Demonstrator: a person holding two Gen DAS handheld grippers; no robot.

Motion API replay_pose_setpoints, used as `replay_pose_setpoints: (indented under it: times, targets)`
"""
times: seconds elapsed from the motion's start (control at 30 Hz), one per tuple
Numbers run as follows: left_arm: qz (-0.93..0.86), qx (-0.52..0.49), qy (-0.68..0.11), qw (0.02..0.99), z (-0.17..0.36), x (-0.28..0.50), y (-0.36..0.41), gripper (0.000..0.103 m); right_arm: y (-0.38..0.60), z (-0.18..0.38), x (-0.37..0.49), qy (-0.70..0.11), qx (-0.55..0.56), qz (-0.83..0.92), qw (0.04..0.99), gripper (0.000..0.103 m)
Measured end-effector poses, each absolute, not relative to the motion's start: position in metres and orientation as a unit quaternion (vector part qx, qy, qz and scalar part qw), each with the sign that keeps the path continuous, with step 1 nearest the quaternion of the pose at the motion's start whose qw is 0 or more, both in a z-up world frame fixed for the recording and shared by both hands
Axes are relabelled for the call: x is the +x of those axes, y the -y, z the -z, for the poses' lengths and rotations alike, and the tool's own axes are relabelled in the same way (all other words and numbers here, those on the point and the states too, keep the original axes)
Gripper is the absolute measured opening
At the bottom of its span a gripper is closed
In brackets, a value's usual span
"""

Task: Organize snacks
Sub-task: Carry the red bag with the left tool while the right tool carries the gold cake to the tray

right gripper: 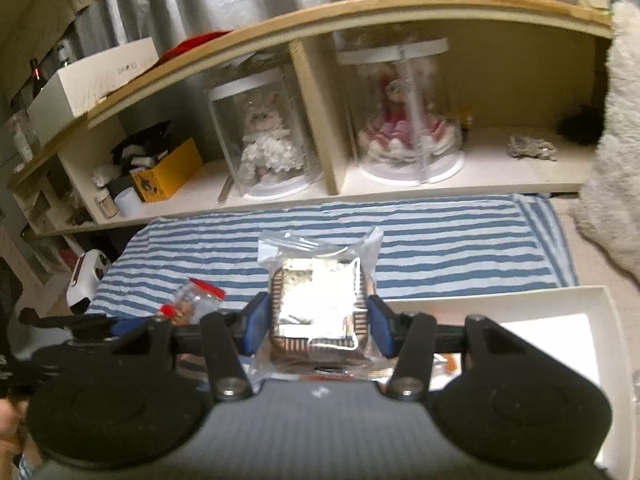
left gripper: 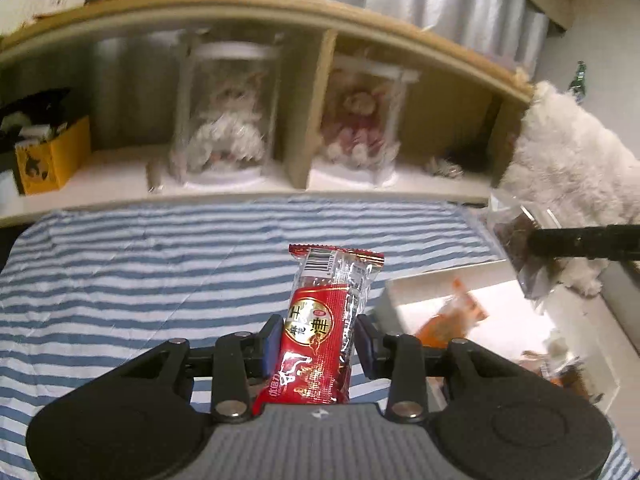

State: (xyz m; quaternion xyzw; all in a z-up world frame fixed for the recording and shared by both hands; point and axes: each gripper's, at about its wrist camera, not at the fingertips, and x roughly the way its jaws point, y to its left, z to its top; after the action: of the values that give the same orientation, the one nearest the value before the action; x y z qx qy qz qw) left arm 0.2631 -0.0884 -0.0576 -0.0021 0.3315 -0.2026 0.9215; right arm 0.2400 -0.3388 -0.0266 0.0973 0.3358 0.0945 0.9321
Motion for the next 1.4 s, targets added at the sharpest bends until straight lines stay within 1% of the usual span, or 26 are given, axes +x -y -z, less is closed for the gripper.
replay_pose_setpoints:
  times: [0.4,0.7,1.03,1.4]
  targets:
    - [0.248,0.018,-0.288,0.925,0.019,0.236,0.157,0.04,0.401,0.007,0.19,-0.311,0.096,-0.067,0.943,0.058]
    - [0.294,0.055,-0.274,0.914,0.016,0.238,0.23,0.04,0.448,0.015,0.167,-0.304,0.109,-0.044,0.945,0.058]
    - [0.341,0.112,-0.279,0.891,0.045,0.259,0.321,0.04,0.506,0.053,0.155,-0.313,0.124,-0.024,0.941,0.058]
    - [0.374,0.135,-0.321,0.859,0.111,0.288,0.389,0.04,0.556,0.096,0.156,-0.327,0.13,-0.004,0.936,0.058]
